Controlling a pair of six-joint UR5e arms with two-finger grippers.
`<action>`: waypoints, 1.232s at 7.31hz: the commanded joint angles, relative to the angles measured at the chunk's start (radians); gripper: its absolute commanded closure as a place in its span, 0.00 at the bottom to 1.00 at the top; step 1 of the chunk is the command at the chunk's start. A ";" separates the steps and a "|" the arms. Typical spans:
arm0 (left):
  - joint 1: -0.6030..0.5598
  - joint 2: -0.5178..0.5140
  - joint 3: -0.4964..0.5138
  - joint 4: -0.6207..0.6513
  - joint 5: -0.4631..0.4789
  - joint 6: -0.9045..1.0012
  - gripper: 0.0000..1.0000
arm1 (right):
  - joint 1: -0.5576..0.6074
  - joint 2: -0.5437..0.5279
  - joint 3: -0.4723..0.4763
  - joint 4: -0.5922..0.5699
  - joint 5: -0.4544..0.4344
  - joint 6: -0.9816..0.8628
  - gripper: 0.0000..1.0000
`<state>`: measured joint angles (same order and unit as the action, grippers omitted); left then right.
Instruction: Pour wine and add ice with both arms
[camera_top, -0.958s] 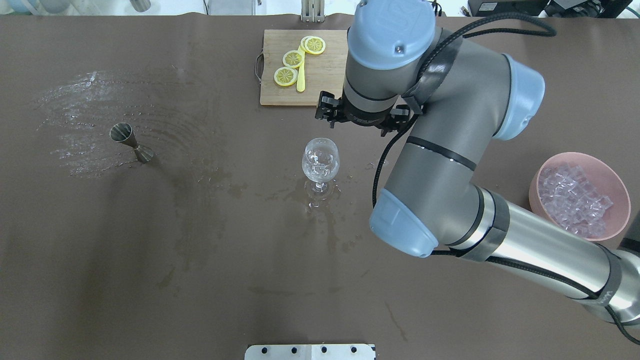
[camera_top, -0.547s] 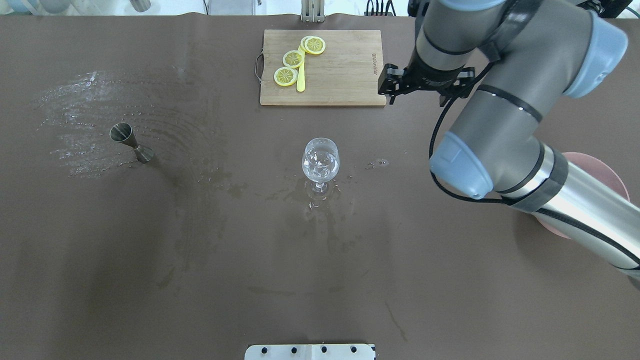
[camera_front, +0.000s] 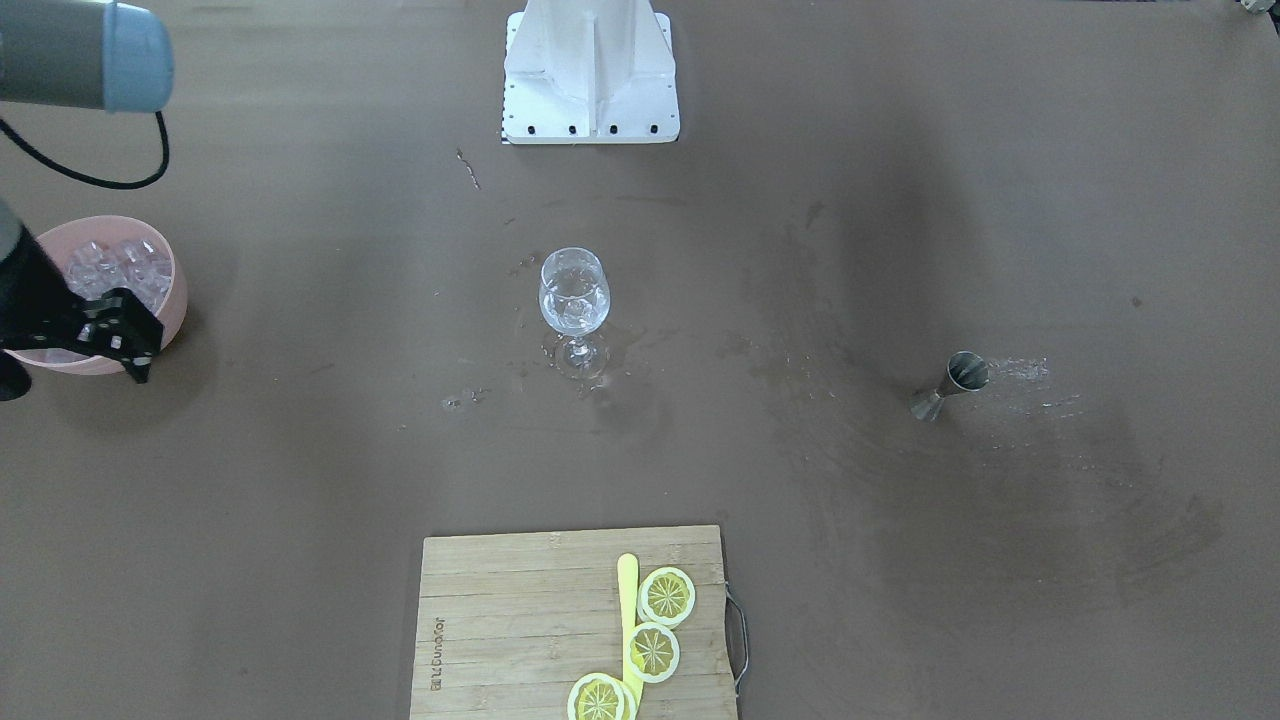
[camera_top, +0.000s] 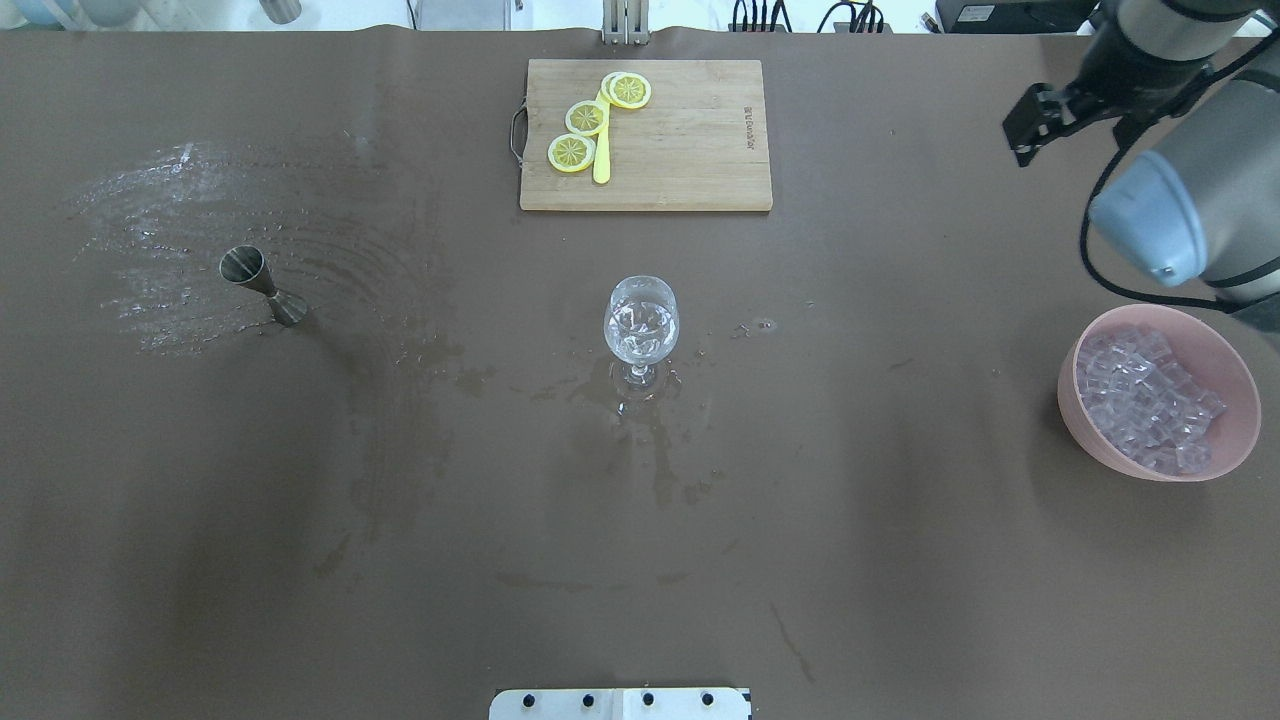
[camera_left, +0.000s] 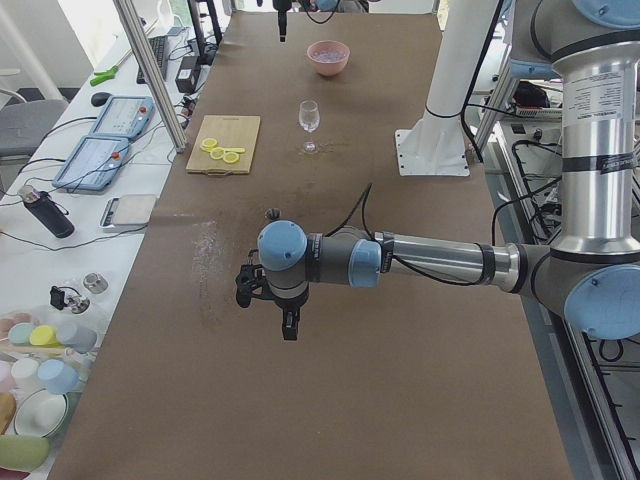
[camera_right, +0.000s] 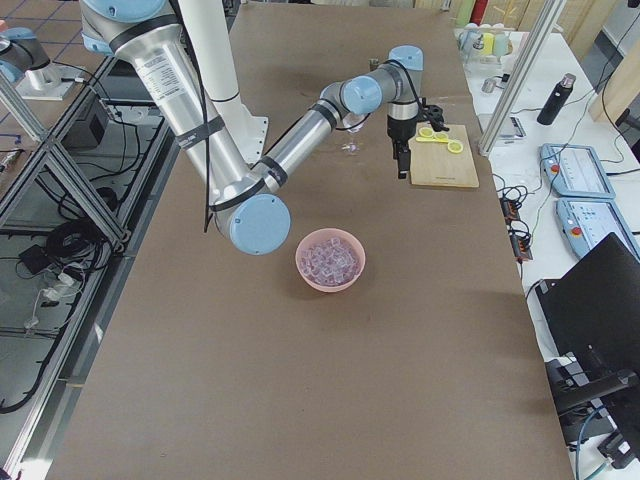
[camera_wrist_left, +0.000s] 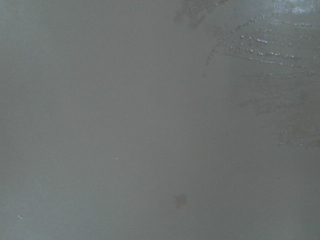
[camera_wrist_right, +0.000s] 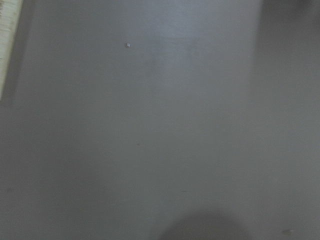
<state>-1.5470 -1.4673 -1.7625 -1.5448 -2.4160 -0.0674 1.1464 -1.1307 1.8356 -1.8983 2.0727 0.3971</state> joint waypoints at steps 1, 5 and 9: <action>-0.001 0.001 -0.002 -0.001 0.012 0.001 0.02 | 0.117 -0.151 0.001 0.002 0.024 -0.269 0.00; -0.001 -0.001 0.000 -0.001 0.011 0.000 0.02 | 0.261 -0.539 -0.016 0.305 0.056 -0.449 0.00; 0.001 0.002 0.008 -0.001 0.009 0.000 0.02 | 0.423 -0.585 -0.137 0.361 0.109 -0.526 0.00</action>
<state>-1.5463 -1.4660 -1.7588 -1.5462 -2.4051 -0.0675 1.5216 -1.7412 1.7437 -1.5340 2.1687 -0.0998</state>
